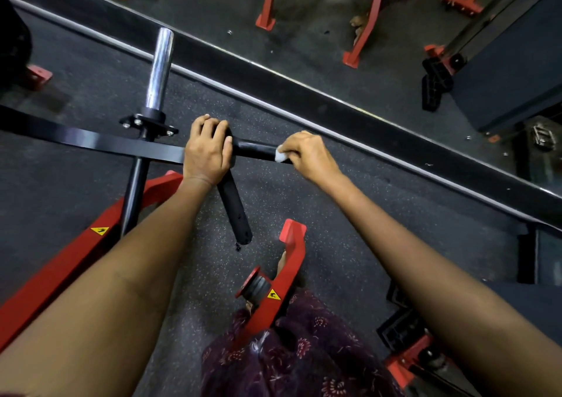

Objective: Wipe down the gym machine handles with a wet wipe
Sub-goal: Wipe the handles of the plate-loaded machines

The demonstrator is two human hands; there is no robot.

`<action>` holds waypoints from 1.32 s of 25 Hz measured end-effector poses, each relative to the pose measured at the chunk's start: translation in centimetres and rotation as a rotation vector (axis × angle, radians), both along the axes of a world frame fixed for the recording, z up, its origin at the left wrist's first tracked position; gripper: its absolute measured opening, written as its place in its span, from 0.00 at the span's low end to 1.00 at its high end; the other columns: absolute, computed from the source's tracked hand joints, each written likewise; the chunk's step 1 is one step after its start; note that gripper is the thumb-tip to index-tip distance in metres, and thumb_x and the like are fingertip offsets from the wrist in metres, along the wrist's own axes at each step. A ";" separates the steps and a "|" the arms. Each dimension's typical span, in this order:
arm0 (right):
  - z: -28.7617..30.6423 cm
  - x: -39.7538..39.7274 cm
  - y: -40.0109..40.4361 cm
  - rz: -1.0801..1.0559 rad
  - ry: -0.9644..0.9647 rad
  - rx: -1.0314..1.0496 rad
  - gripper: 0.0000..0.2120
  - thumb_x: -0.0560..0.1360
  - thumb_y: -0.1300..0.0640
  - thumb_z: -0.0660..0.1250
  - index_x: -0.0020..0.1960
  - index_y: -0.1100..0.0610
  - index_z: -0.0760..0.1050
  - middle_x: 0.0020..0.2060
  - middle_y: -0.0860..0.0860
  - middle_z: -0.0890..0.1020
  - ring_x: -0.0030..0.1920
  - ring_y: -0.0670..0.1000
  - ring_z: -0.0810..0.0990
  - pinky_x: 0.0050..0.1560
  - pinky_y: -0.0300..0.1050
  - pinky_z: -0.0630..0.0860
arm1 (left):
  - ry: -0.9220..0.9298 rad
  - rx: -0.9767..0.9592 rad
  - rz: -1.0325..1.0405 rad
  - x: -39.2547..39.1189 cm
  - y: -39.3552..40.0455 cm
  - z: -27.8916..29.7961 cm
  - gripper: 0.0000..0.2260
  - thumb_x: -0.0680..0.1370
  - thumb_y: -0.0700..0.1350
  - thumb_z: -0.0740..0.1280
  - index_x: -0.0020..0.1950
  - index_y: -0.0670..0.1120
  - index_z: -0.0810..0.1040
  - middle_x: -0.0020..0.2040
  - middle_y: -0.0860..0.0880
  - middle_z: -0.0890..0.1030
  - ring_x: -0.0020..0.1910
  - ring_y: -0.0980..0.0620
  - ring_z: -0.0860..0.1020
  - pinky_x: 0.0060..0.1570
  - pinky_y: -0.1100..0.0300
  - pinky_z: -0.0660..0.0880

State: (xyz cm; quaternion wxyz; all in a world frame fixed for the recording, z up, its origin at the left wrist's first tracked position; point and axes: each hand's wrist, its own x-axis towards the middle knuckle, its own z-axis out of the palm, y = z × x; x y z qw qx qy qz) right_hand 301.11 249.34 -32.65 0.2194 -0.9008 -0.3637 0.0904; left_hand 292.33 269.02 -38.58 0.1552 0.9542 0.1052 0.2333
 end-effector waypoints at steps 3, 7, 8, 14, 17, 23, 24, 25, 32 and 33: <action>0.1 1.3 -2.7 -0.028 -0.011 -0.072 0.11 0.69 0.71 0.65 0.47 0.63 0.82 0.44 0.59 0.82 0.47 0.58 0.80 0.51 0.47 0.76 | -0.009 0.016 0.000 0.0 0.0 -0.1 0.17 0.79 0.46 0.54 0.57 0.36 0.75 0.52 0.37 0.76 0.57 0.36 0.71 0.62 0.50 0.65; 0.3 0.5 0.6 -0.057 -0.009 -0.113 0.10 0.71 0.68 0.63 0.48 0.62 0.82 0.46 0.58 0.79 0.47 0.57 0.78 0.49 0.48 0.76 | -0.025 0.017 0.003 0.1 0.0 -0.3 0.16 0.79 0.46 0.55 0.57 0.36 0.75 0.52 0.37 0.76 0.57 0.36 0.71 0.62 0.52 0.64; 0.3 0.3 1.9 -0.030 -0.004 -0.108 0.11 0.72 0.68 0.62 0.48 0.62 0.82 0.46 0.58 0.79 0.48 0.57 0.78 0.50 0.48 0.75 | -0.029 0.019 0.003 0.2 -0.1 -0.3 0.16 0.79 0.46 0.55 0.57 0.36 0.75 0.52 0.37 0.76 0.57 0.36 0.71 0.62 0.52 0.64; 0.6 0.4 7.2 -0.103 0.217 0.111 0.07 0.73 0.64 0.67 0.49 0.60 0.82 0.46 0.55 0.82 0.45 0.49 0.78 0.49 0.36 0.72 | -0.063 -0.004 -0.042 -0.1 0.3 -0.5 0.19 0.78 0.48 0.57 0.59 0.35 0.74 0.53 0.37 0.76 0.58 0.40 0.68 0.62 0.51 0.64; -0.2 -0.2 8.3 0.071 0.182 -0.012 0.08 0.71 0.59 0.70 0.49 0.61 0.82 0.45 0.56 0.82 0.47 0.52 0.79 0.49 0.40 0.73 | -0.046 -0.035 -0.057 -0.1 0.5 -0.4 0.20 0.77 0.48 0.57 0.60 0.35 0.74 0.54 0.37 0.76 0.57 0.38 0.70 0.62 0.52 0.63; 1.4 3.1 7.4 0.186 0.146 -0.306 0.07 0.72 0.57 0.69 0.47 0.59 0.82 0.44 0.57 0.82 0.45 0.57 0.80 0.46 0.48 0.78 | -0.063 -0.084 -0.033 -0.1 0.3 -0.3 0.20 0.77 0.45 0.55 0.61 0.35 0.75 0.54 0.37 0.77 0.58 0.42 0.67 0.63 0.53 0.63; 1.3 2.6 7.7 0.152 0.175 -0.270 0.09 0.74 0.55 0.68 0.47 0.60 0.83 0.44 0.57 0.82 0.45 0.55 0.80 0.46 0.46 0.77 | -0.065 -0.088 -0.027 0.0 0.4 -0.3 0.19 0.77 0.45 0.55 0.61 0.35 0.75 0.54 0.37 0.77 0.58 0.42 0.67 0.63 0.53 0.63; 1.0 1.8 8.1 0.139 0.181 -0.227 0.10 0.75 0.54 0.67 0.48 0.60 0.83 0.44 0.57 0.82 0.46 0.55 0.80 0.46 0.45 0.75 | -0.068 -0.094 -0.022 0.0 0.4 -0.3 0.19 0.77 0.45 0.55 0.60 0.35 0.75 0.54 0.37 0.77 0.58 0.43 0.67 0.63 0.53 0.63; 0.9 2.1 6.7 0.351 0.079 -0.239 0.04 0.70 0.63 0.70 0.43 0.58 0.84 0.43 0.52 0.80 0.45 0.54 0.79 0.48 0.49 0.76 | -0.064 -0.096 -0.013 0.0 0.2 -0.3 0.19 0.77 0.45 0.55 0.60 0.35 0.75 0.53 0.38 0.77 0.58 0.44 0.66 0.62 0.53 0.64; 1.4 2.6 6.3 0.372 0.081 -0.301 0.05 0.69 0.64 0.70 0.42 0.56 0.84 0.42 0.51 0.79 0.44 0.53 0.79 0.48 0.50 0.77 | -0.061 -0.093 -0.010 0.0 0.2 -0.3 0.19 0.77 0.45 0.55 0.60 0.35 0.75 0.53 0.38 0.77 0.58 0.43 0.66 0.62 0.53 0.64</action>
